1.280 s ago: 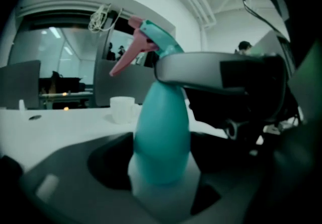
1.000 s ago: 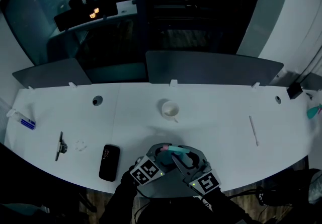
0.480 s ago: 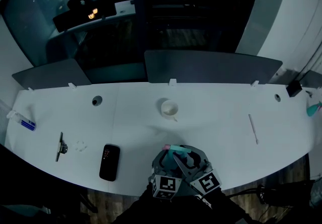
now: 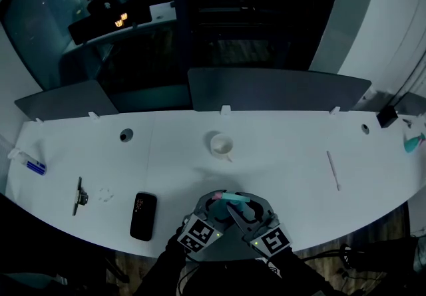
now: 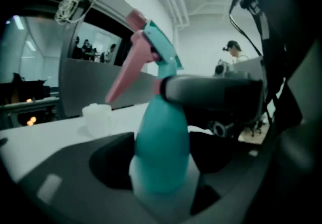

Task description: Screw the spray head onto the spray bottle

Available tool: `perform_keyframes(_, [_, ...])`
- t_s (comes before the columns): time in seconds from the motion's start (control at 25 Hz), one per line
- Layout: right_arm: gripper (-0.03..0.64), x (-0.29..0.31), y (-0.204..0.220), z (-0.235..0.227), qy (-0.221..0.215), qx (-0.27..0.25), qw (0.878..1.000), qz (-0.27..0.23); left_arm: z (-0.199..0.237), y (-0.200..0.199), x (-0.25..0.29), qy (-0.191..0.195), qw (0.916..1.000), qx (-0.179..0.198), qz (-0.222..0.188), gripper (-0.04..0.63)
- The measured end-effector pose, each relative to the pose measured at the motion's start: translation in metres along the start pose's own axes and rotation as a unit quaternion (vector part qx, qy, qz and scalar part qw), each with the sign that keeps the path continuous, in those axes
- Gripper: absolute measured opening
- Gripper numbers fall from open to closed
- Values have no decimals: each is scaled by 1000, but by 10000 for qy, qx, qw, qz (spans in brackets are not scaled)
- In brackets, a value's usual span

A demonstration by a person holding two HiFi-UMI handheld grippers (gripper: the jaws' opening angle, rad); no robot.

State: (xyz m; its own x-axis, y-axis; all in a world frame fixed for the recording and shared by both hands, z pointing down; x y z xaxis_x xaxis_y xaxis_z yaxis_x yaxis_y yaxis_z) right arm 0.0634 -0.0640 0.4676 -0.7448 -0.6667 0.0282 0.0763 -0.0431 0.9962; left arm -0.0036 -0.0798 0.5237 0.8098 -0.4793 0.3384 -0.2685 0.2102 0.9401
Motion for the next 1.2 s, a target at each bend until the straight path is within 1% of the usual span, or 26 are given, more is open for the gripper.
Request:
perform_keyframes(0.04, [126, 0, 0, 0, 2, -10, 10000, -8, -3, 1, -1, -377, 9991, -151, -120, 345])
perform_keyframes(0.08, [126, 0, 0, 1, 11, -4, 10000, -17, -6, 2, -2, -795, 9961, -312, -206, 345])
perform_keyframes(0.12, [126, 0, 0, 1, 26, 18, 10000, -22, -10, 2, -1, -1231, 9909, -471, -262, 345])
perform_keyframes(0.2, [126, 0, -1, 0, 50, 73, 10000, -32, -16, 2, 1, -2040, 9758, -709, -337, 345])
perform_keyframes(0.24, [126, -1, -1, 0, 55, 95, 9999, -43, -18, 3, 3, -2322, 9693, -735, -347, 345])
perform_keyframes(0.28, [126, -1, -1, 0, 59, 107, 9999, -47, -20, 5, 5, -2455, 9664, -686, -326, 345])
perform_keyframes(0.32, [126, -2, -1, -1, 61, 108, 9999, -39, -20, 8, 5, -2427, 9679, -585, -290, 348])
perform_keyframes(0.4, [126, -1, 0, -1, 44, 95, 9999, -7, -18, 11, 0, -2050, 9781, -298, -215, 350])
perform_keyframes(0.44, [126, 0, 0, 0, 20, 82, 10000, 4, -15, 12, -6, -1784, 9837, -124, -172, 352])
perform_keyframes(0.48, [126, 0, 0, 0, -6, 67, 10000, 9, -11, 11, -11, -1477, 9890, 21, -116, 371])
perform_keyframes(0.56, [126, 1, -1, 0, -32, 56, 10000, 9, -1, 8, -13, -745, 9971, 115, 26, 388])
perform_keyframes(0.6, [126, 0, -2, 0, -28, 60, 10000, 8, 3, 6, -10, -346, 9993, 94, 124, 388])
perform_keyframes(0.64, [126, 0, -2, 0, -17, 64, 10000, 8, 6, 5, -6, 30, 9997, 75, 229, 388])
perform_keyframes(0.68, [126, 0, -1, 0, -1, 69, 10000, 13, 7, 5, -2, 322, 9990, 79, 315, 386])
perform_keyframes(0.72, [126, 0, 0, 0, 19, 72, 10000, 22, 6, 5, 0, 478, 9982, 105, 349, 356])
perform_keyframes(0.76, [126, 0, 0, 0, 40, 69, 10000, 27, 5, 5, 1, 488, 9982, 128, 317, 345])
perform_keyframes(0.8, [126, -1, 0, 0, 58, 54, 10000, 28, 4, 5, 0, 377, 9990, 123, 228, 342])
perform_keyframes(0.84, [126, -2, 0, -1, 74, 33, 10000, 32, 2, 6, 0, 177, 9998, 75, 105, 342])
perform_keyframes(0.92, [126, -2, 0, -1, 115, 12, 9999, 27, -1, 7, -1, -412, 9990, -114, -124, 341])
perform_keyframes(0.96, [126, -2, 0, -2, 140, 15, 9999, 18, -3, 7, 0, -779, 9965, -220, -194, 341])
perform_keyframes(1.0, [126, -2, 0, -2, 161, 24, 9999, 20, -6, 7, 0, -1167, 9924, -324, -238, 341])
perform_keyframes(1.08, [126, -3, 0, -2, 175, 47, 9998, 52, -12, 9, 1, -1852, 9808, -520, -305, 341])
perform_keyframes(1.12, [126, -3, 0, -1, 168, 54, 9998, 65, -15, 10, 2, -2063, 9761, -592, -339, 341])
perform_keyframes(1.16, [126, -3, 0, 0, 157, 52, 9998, 72, -16, 10, 2, -2148, 9739, -625, -370, 341])
perform_keyframes(1.2, [126, -3, 0, 0, 147, 36, 9999, 78, -16, 11, 1, -2126, 9744, -624, -385, 342])
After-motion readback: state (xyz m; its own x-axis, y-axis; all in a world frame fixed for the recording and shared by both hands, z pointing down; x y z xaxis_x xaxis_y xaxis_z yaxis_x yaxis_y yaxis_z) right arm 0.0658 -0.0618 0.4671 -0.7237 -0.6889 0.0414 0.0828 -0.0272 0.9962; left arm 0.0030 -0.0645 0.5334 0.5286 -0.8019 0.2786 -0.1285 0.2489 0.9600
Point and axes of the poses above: the fingertips, and each gripper's own axes: x forward along the fingers, z to its left, y out of its underside, the point moved 6 cm from there along -x, backward along the fingers, and after that the axes turned 3 degrees about -x, right-handed, at the moved point
